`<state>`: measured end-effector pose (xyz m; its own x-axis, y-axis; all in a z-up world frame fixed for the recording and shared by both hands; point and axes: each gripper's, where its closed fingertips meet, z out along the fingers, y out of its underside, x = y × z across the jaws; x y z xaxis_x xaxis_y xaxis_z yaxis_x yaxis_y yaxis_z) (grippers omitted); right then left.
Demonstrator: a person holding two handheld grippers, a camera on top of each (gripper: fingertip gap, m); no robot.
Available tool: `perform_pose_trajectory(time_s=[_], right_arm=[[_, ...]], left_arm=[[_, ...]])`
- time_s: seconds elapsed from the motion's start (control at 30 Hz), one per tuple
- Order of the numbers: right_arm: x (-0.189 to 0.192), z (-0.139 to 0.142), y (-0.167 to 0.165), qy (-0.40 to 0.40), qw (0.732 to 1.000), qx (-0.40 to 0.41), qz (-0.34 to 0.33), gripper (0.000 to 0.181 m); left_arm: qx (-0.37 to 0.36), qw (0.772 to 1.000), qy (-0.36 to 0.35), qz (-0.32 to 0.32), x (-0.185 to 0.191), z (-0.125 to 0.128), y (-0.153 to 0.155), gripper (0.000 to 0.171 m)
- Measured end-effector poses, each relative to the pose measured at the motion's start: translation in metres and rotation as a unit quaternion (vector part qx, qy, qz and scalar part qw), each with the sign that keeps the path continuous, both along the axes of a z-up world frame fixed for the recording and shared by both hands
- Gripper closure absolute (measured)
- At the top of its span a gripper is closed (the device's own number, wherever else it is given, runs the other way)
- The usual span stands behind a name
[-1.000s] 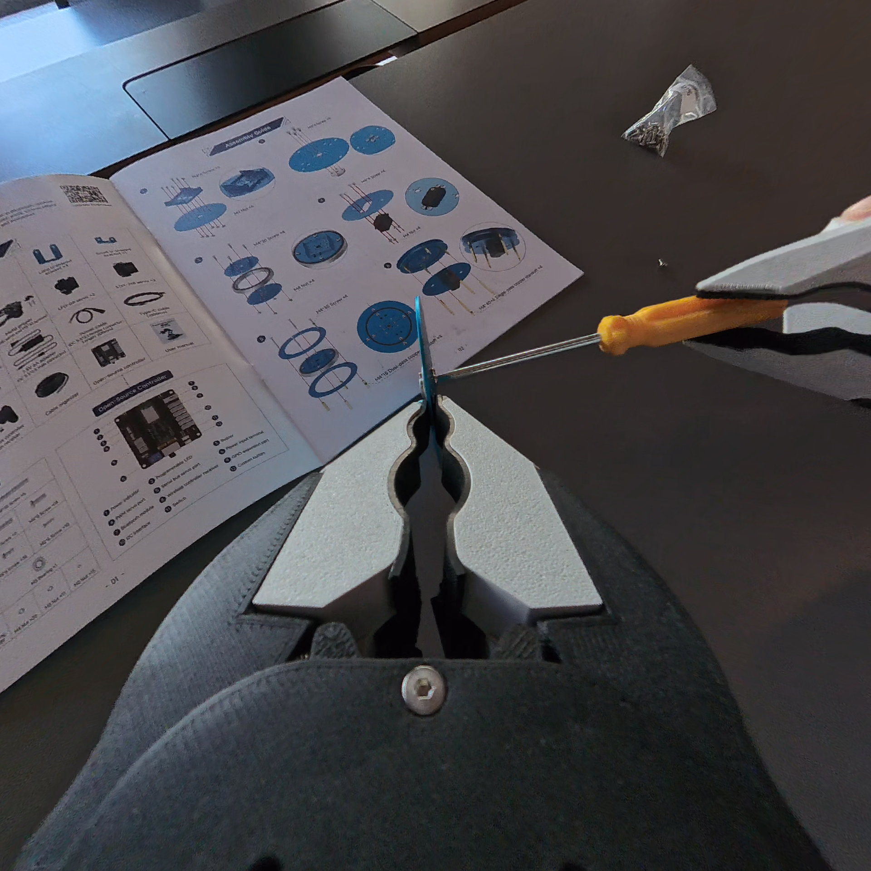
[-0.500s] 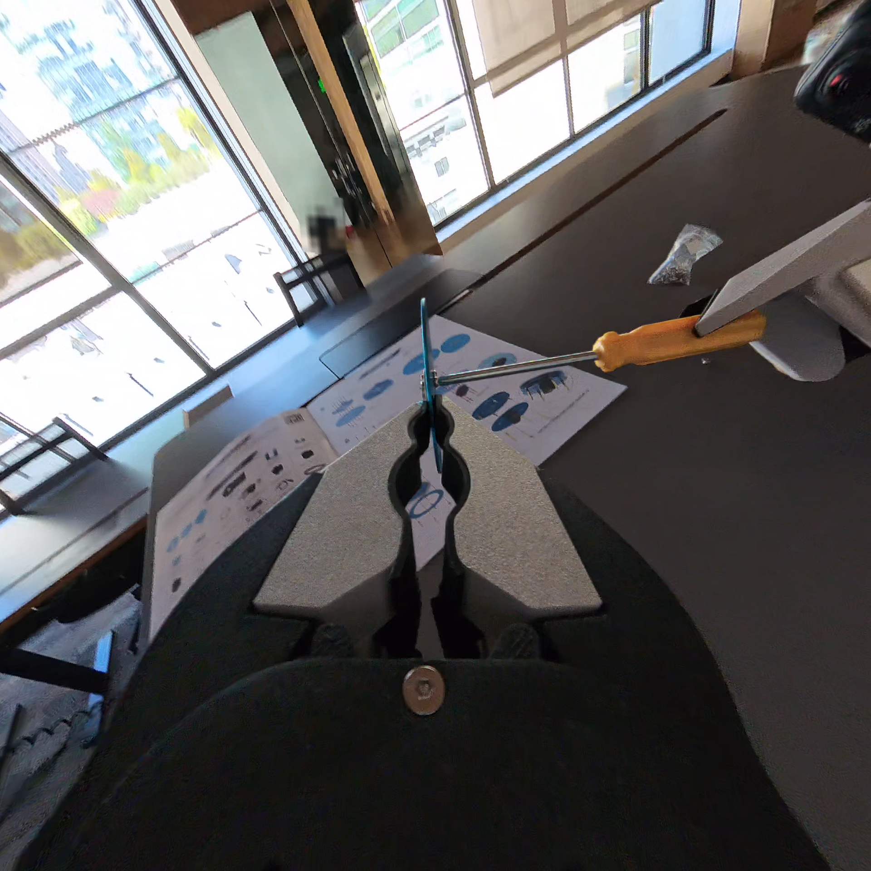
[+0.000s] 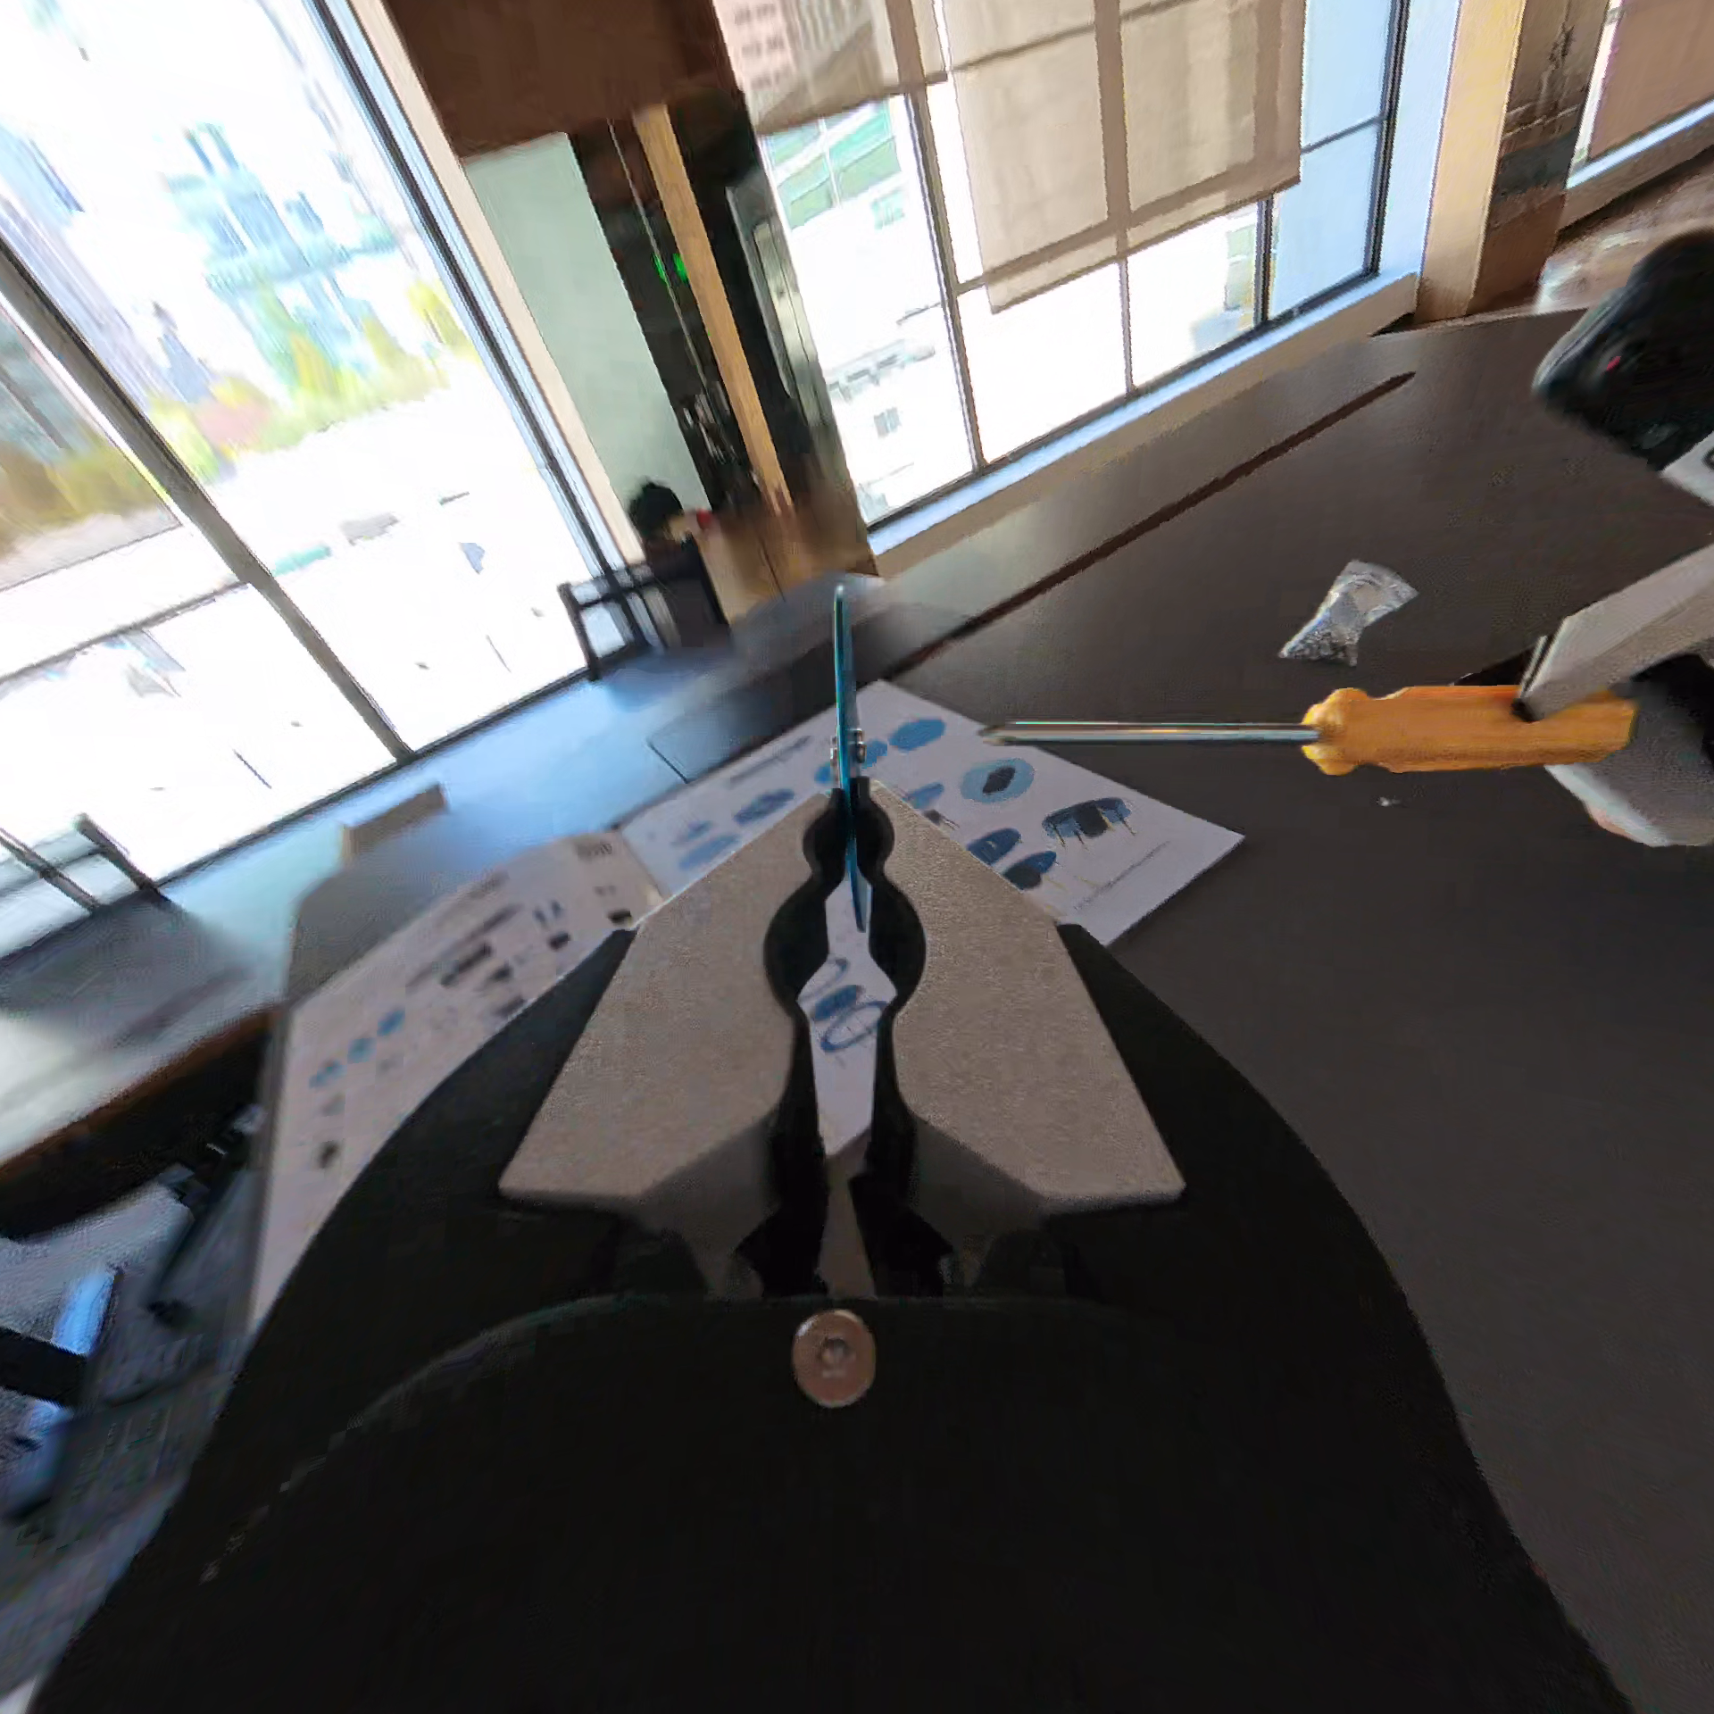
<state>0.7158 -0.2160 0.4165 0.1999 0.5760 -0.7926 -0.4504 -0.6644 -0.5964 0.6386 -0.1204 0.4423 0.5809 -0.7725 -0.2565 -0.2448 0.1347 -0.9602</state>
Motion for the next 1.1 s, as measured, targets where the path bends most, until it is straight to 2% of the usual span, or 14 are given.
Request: perform_pose_trajectory(time_s=[0.03, 0.07, 0.1, 0.13, 0.17, 0.2, 0.23, 0.27, 0.4, 0.47, 0.63, 0.83, 1.1], right_arm=[[0.004, 0.001, 0.002, -0.089, 0.993, 0.072, -0.035, 0.164], [0.009, 0.000, 0.005, -0.198, 0.965, 0.154, -0.075, 0.164], [0.018, -0.002, 0.011, -0.320, 0.911, 0.232, -0.120, 0.164], [0.026, -0.004, 0.014, -0.435, 0.832, 0.307, -0.156, 0.164], [0.031, -0.004, 0.015, -0.528, 0.741, 0.375, -0.178, 0.164], [0.032, -0.005, 0.014, -0.592, 0.658, 0.426, -0.189, 0.164], [0.027, -0.010, 0.011, -0.633, 0.595, 0.460, -0.180, 0.164], [0.020, -0.018, 0.008, -0.658, 0.556, 0.482, -0.163, 0.164], [0.006, -0.040, 0.004, -0.702, 0.468, 0.522, -0.122, 0.164], [0.007, -0.044, 0.007, -0.719, 0.438, 0.526, -0.119, 0.164], [0.006, -0.048, 0.009, -0.736, 0.402, 0.531, -0.121, 0.164], [0.002, -0.046, 0.009, -0.737, 0.394, 0.535, -0.124, 0.164], [0.005, -0.049, 0.010, -0.741, 0.397, 0.528, -0.120, 0.164]], left_arm=[[-0.059, 0.998, -0.008, -0.008, 0.000, -0.009, 0.005, 0.171], [-0.117, 0.993, -0.015, -0.019, 0.000, -0.019, 0.007, 0.171], [-0.168, 0.985, -0.022, -0.029, 0.001, -0.027, 0.009, 0.171], [-0.209, 0.977, -0.023, -0.038, 0.001, -0.036, 0.009, 0.171], [-0.241, 0.969, -0.019, -0.044, 0.002, -0.044, 0.009, 0.171], [-0.264, 0.963, -0.011, -0.048, 0.003, -0.051, 0.008, 0.171], [-0.280, 0.959, 0.002, -0.048, 0.004, -0.059, 0.008, 0.171], [-0.288, 0.956, 0.014, -0.048, 0.005, -0.065, 0.007, 0.171], [-0.309, 0.947, 0.071, -0.052, 0.008, -0.086, 0.000, 0.171], [-0.305, 0.947, 0.082, -0.052, 0.009, -0.089, -0.002, 0.171], [-0.301, 0.948, 0.088, -0.052, 0.009, -0.089, -0.003, 0.171], [-0.301, 0.948, 0.089, -0.056, 0.010, -0.089, -0.005, 0.171], [-0.301, 0.948, 0.089, -0.057, 0.011, -0.089, -0.005, 0.171]])
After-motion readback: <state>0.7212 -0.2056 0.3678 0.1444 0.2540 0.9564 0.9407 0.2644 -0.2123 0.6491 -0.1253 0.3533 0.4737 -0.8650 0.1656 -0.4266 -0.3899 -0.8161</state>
